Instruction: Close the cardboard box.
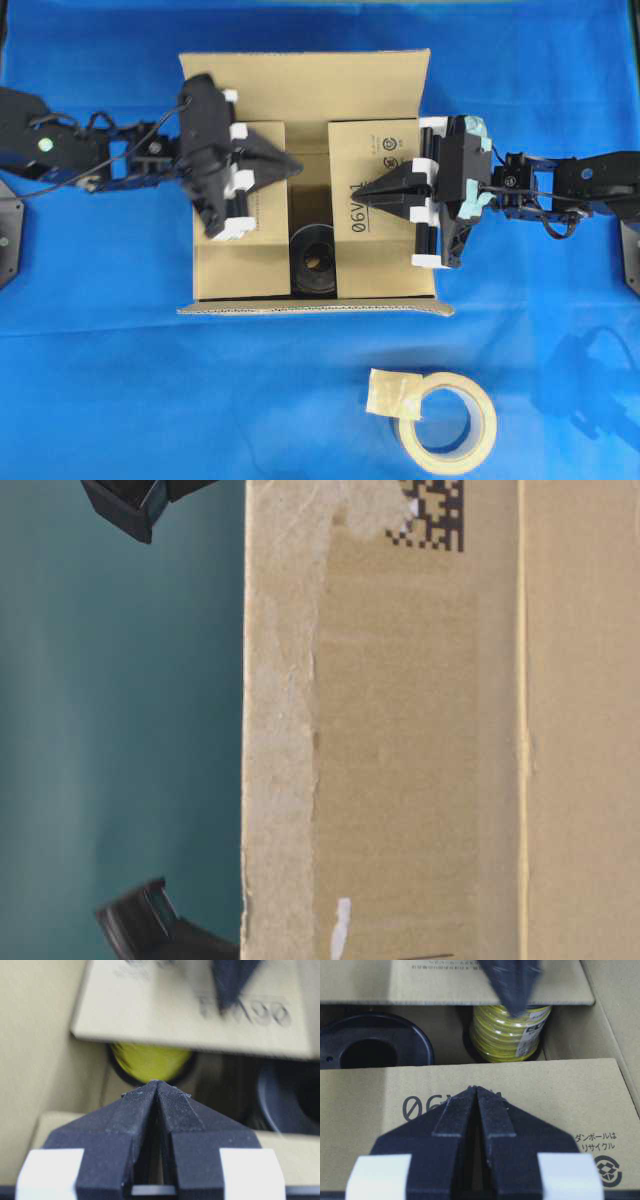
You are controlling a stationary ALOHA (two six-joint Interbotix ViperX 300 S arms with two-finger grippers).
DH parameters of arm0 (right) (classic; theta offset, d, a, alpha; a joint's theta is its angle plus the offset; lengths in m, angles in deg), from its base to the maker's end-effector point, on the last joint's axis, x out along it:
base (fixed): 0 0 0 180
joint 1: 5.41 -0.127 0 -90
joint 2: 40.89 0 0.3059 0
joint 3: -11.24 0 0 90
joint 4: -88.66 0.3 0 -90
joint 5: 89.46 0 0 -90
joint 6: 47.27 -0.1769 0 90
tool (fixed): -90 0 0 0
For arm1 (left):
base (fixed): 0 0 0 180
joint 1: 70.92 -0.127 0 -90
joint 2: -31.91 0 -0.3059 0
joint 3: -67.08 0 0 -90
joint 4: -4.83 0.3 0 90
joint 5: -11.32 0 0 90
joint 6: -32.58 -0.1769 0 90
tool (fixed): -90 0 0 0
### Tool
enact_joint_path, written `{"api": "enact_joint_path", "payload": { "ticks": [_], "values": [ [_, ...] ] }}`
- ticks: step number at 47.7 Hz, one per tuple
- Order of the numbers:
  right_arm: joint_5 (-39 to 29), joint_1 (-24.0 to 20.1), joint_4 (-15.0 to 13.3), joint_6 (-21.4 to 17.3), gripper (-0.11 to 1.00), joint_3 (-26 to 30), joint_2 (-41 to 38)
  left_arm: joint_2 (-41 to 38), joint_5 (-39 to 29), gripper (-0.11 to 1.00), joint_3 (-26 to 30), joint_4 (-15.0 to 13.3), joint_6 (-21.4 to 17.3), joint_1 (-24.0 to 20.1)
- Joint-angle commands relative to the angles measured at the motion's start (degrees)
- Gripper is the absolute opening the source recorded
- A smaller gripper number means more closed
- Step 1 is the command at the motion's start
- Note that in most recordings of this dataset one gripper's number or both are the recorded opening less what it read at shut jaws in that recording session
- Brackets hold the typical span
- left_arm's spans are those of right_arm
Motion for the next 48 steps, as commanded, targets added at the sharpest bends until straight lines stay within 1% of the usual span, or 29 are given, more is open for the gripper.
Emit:
{"api": "enact_joint_path", "payload": {
  "ticks": [1, 7, 14, 18, 31, 48],
  "values": [
    [0.44, 0.18, 0.18, -0.09, 0.0, 1.05, 0.44, -0.7, 0.44, 0.0, 3.78, -0.09, -0.26, -1.49],
    [0.35, 0.18, 0.18, -0.09, 0.0, 1.05, 0.26, -2.55, 0.44, 0.0, 7.65, 0.0, -1.58, -3.25],
    [0.35, 0.18, 0.18, -0.09, 0.0, 1.14, 0.18, -4.22, 0.35, 0.0, 10.63, 0.0, -4.66, -4.13],
    [0.44, 0.18, 0.18, -0.09, 0.0, 1.14, 0.18, -5.01, 0.09, 0.0, 11.51, 0.0, -5.8, -4.48],
    [0.53, 0.18, 0.18, -0.26, 0.0, 1.14, 0.09, -7.73, -0.18, 0.0, 11.25, 0.0, -5.89, -6.06],
    [0.53, 0.18, 0.18, -0.26, 0.0, 1.14, 0.09, -8.53, -0.18, 0.0, 10.99, 0.0, -5.63, -5.45]
  ]
}}
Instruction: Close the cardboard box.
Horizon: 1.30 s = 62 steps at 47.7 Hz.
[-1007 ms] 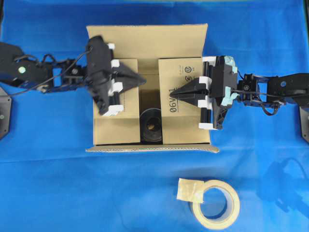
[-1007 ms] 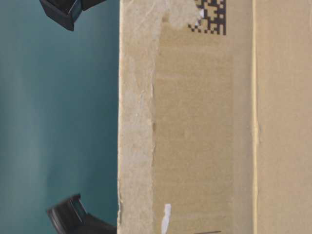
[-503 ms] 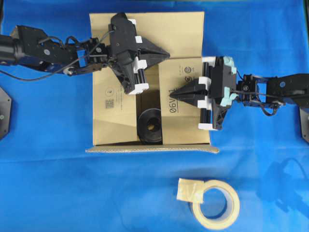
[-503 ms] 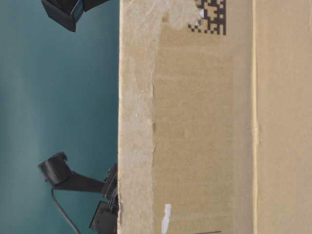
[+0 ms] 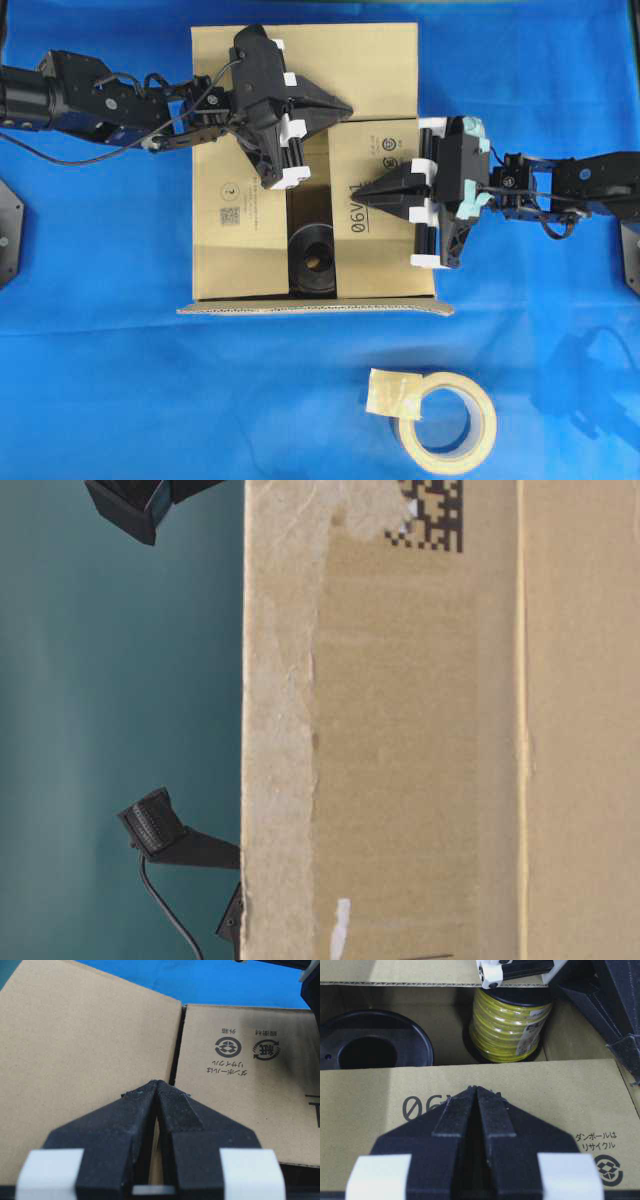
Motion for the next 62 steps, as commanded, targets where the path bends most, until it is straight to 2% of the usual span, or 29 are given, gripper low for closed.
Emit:
{"api": "enact_joint_path", "payload": {
  "ticks": [1, 14, 22, 28, 39, 52, 56, 62],
  "values": [
    [0.53, 0.09, 0.18, -0.09, 0.0, 1.14, 0.44, 0.7, 0.18, 0.0, 0.26, 0.0, 0.09, 0.53],
    [-0.62, 0.0, 0.18, -0.35, 0.0, 2.55, 2.2, 0.7, -0.26, 0.0, 0.09, 0.0, 0.09, 0.7],
    [-4.92, -0.7, 0.18, -0.35, 0.0, 3.08, 8.7, 0.7, -1.41, 0.0, 0.0, 0.0, 0.53, 0.7],
    [-6.68, -2.81, 0.26, -0.44, 0.0, 2.81, 14.85, 0.79, -1.67, 0.0, 0.0, -0.09, 0.88, 0.7],
    [-6.5, -11.07, 0.18, -0.44, 0.0, 1.58, 21.71, 0.88, -1.58, 0.0, -0.35, 0.0, 0.97, 0.88],
    [-5.36, -24.79, 0.0, 0.26, 0.0, 0.97, 20.65, 0.97, -1.58, 0.0, -0.53, 0.0, 1.05, 0.97],
    [-5.36, -26.81, -0.09, 0.35, 0.0, 0.7, 18.81, 0.88, -1.58, 0.0, -0.62, 0.0, 1.05, 0.88],
    [-5.27, -26.89, 0.18, 0.35, 0.0, -0.44, 15.12, 0.97, -1.58, 0.0, -0.53, -0.09, 1.05, 0.97]
  ]
}}
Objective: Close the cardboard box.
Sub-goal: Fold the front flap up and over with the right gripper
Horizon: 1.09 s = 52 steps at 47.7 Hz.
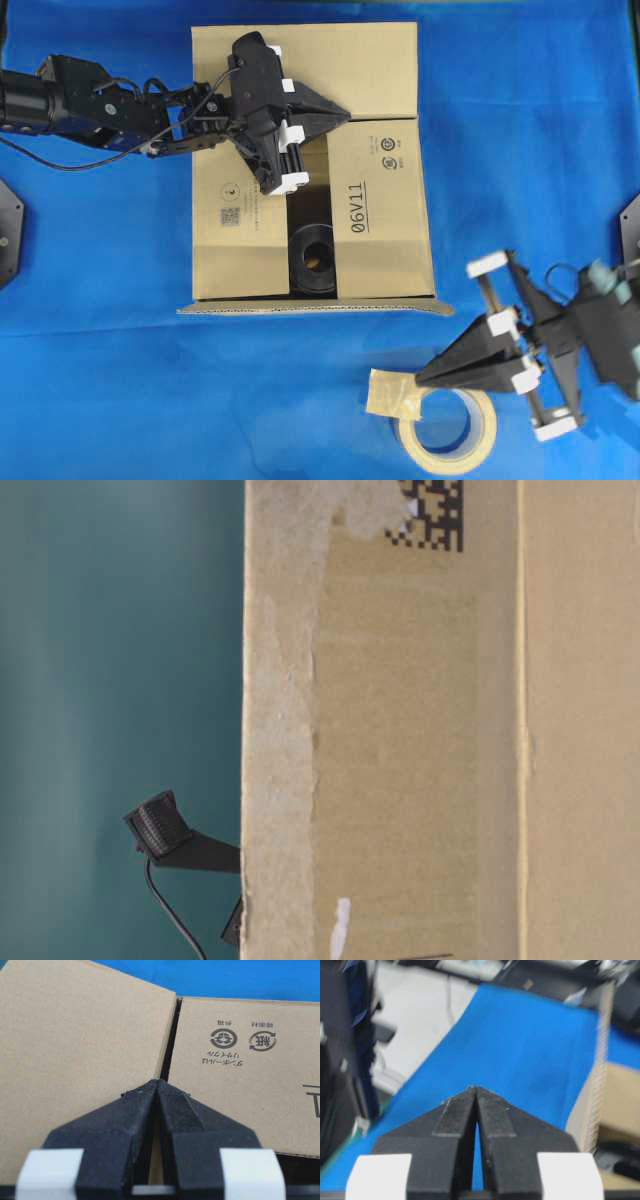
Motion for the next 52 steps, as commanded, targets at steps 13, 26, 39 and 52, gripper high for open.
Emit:
{"api": "enact_joint_path", "payload": {
  "ticks": [13, 26, 39, 52],
  "values": [
    [3.34, 2.46, 0.35, -0.09, 0.0, -1.41, -1.41, 0.79, -0.26, 0.0, 0.09, -0.09, 0.09, 0.62],
    [2.72, 10.37, 0.88, -0.7, 0.0, -3.87, 2.64, 0.88, -0.18, 0.0, 0.0, -0.09, 0.18, 0.79],
    [-3.34, 19.16, 5.19, -0.7, 0.0, -4.13, -0.62, 0.88, -0.18, 0.0, 0.0, 0.0, 0.18, 0.79],
    [-2.9, 19.6, 6.42, -0.79, 0.0, -4.13, -6.5, 0.88, -0.18, 0.0, 0.18, -0.09, 0.18, 0.7]
  ]
}}
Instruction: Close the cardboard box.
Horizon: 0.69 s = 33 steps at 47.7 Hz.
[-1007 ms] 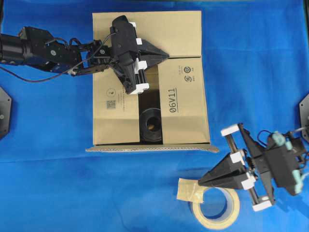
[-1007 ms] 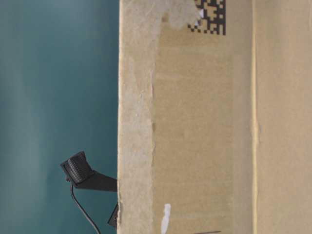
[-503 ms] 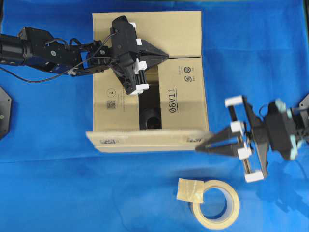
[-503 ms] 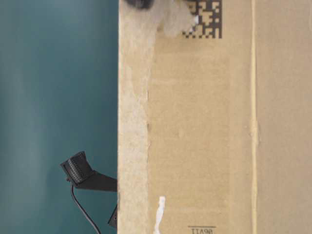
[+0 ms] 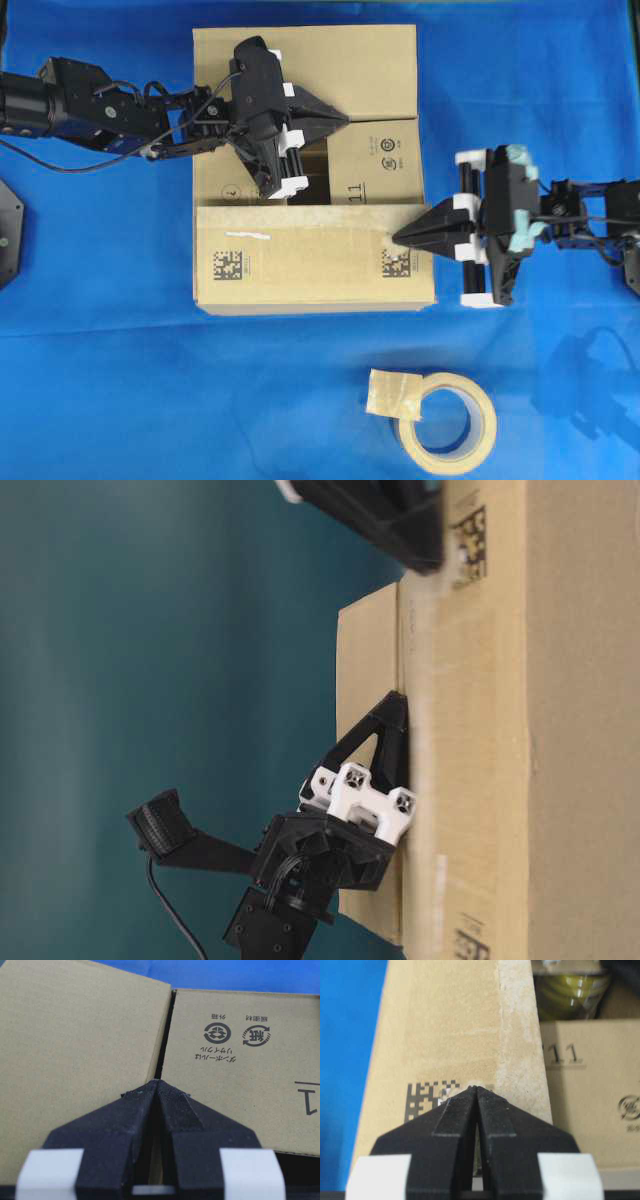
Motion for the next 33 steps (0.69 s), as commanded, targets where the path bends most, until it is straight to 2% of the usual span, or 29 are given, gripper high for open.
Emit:
{"api": "enact_joint_path", "payload": {
  "ticks": [1, 14, 33],
  "values": [
    [0.62, 0.09, 0.88, -0.09, 0.0, 0.62, -0.7, 0.88, 0.18, 0.0, 0.35, -0.09, 0.09, 0.18],
    [1.05, 0.09, 1.14, -0.09, 0.0, 1.05, -0.97, 2.72, -0.26, 0.0, 0.7, -0.09, 0.88, 1.05],
    [1.05, 0.09, 1.14, 0.09, 0.0, 1.67, -0.97, 13.01, -6.06, 0.0, 3.08, -0.09, 0.35, 1.58]
  ]
}}
